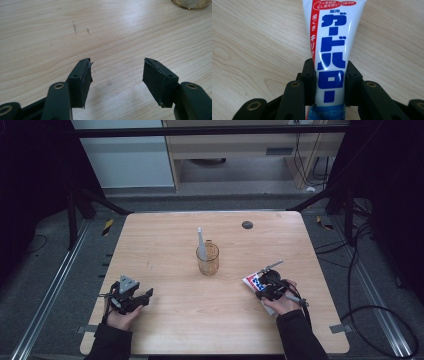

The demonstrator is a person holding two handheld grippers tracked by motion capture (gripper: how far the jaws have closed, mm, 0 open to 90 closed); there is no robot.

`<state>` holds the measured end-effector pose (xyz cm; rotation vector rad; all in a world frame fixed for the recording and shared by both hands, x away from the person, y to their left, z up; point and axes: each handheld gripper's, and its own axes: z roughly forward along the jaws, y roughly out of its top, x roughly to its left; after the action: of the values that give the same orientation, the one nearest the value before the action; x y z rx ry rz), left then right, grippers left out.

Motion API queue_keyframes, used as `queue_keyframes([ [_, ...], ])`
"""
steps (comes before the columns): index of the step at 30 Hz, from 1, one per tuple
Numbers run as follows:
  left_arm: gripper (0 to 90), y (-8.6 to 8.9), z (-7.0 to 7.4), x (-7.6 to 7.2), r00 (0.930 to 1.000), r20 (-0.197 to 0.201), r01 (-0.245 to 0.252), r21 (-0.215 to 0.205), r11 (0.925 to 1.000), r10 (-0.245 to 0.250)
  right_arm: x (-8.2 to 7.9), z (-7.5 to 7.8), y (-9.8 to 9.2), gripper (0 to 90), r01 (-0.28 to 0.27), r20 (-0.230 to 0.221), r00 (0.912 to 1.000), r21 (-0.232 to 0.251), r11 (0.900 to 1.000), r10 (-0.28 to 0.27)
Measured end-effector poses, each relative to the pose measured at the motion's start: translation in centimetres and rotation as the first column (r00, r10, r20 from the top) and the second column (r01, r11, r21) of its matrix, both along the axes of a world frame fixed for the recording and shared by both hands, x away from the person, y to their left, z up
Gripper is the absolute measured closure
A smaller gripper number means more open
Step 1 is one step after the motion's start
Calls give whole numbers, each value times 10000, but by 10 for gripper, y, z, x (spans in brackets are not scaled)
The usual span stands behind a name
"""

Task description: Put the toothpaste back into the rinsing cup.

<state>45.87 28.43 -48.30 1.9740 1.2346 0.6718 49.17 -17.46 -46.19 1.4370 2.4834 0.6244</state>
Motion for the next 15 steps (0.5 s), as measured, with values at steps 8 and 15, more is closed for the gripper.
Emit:
queue_keyframes([
  [8,390,0,0,0,10000,28,-37,-23,10000,37,-4,15,-3,685,167,992,9947,913,9957,-258],
  [15,390,0,0,0,10000,28,-65,-35,10000,65,-7,32,-3,689,289,2109,9751,1857,9822,-685],
])
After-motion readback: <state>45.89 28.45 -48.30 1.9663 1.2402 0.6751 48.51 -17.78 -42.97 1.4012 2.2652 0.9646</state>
